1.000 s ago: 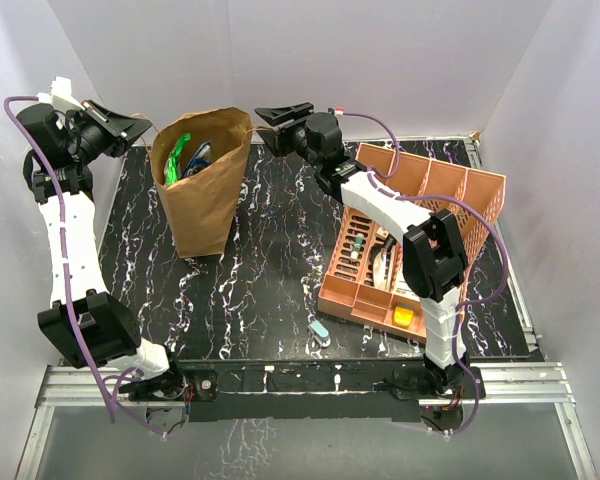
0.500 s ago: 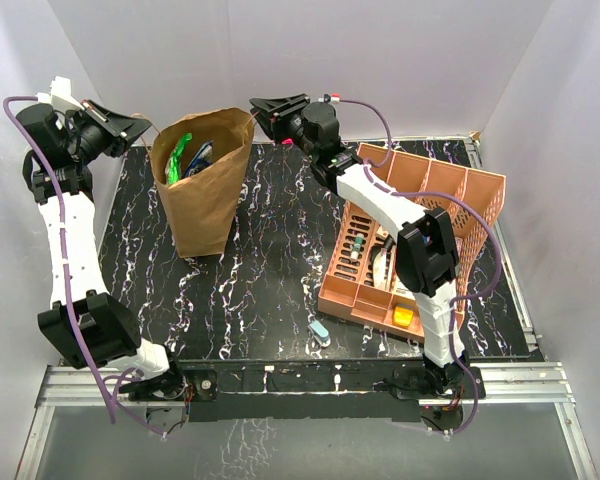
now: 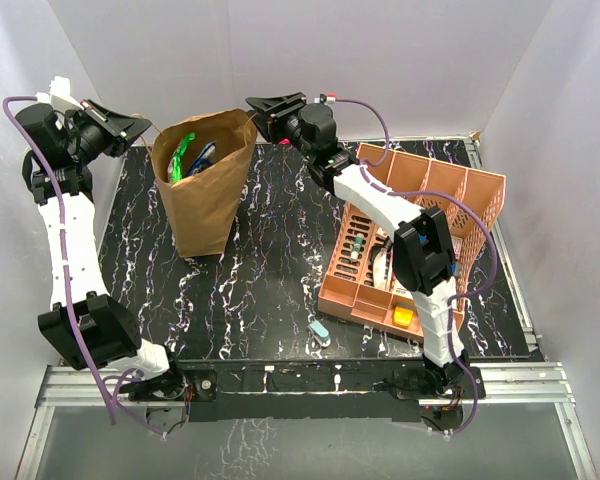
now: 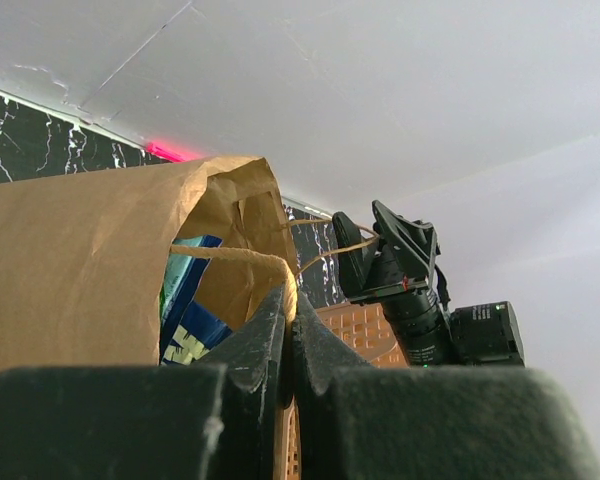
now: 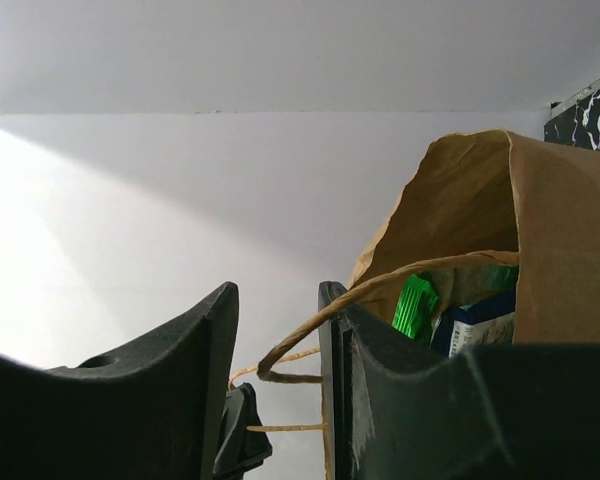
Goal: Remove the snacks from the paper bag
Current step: Adjust the paper bag at the center of the board.
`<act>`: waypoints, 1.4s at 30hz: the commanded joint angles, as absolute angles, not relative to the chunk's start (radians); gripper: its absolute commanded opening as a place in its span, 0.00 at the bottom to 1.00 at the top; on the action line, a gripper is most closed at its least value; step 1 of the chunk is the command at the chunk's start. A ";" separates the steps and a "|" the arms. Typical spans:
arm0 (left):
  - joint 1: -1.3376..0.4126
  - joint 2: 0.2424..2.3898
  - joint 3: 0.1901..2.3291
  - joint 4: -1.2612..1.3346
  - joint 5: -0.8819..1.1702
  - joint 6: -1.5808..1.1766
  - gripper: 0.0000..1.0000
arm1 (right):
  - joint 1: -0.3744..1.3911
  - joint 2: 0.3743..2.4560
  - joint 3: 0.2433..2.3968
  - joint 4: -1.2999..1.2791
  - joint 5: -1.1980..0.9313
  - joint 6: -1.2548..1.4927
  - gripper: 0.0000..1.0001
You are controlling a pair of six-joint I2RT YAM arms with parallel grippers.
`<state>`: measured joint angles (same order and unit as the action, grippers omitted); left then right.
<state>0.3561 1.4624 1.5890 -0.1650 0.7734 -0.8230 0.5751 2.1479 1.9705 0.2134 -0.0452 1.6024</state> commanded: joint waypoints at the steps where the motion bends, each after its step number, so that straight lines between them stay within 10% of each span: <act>1: 0.355 1.396 1.614 -0.105 0.801 -0.851 0.00 | 0.584 2.181 2.041 0.275 -0.047 1.609 0.41; 6: 0.356 1.396 1.620 -0.112 0.799 -0.843 0.00 | 0.585 2.207 2.083 0.274 -0.044 1.590 0.40; 12: 0.356 1.392 1.614 -0.118 0.790 -0.839 0.00 | 0.574 2.201 2.167 0.204 -0.032 1.485 0.08; 26: 0.286 1.373 1.325 0.380 0.768 -1.346 0.00 | 0.359 2.268 2.410 0.096 -0.410 1.139 0.07; 42: 0.019 1.048 0.974 0.055 0.565 -1.127 0.00 | 0.377 2.235 2.430 0.004 -0.752 0.739 0.07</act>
<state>0.0177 1.1915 1.0676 0.1368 0.5838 -1.1751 0.2962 2.3234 2.4054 0.0124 -0.6544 0.9028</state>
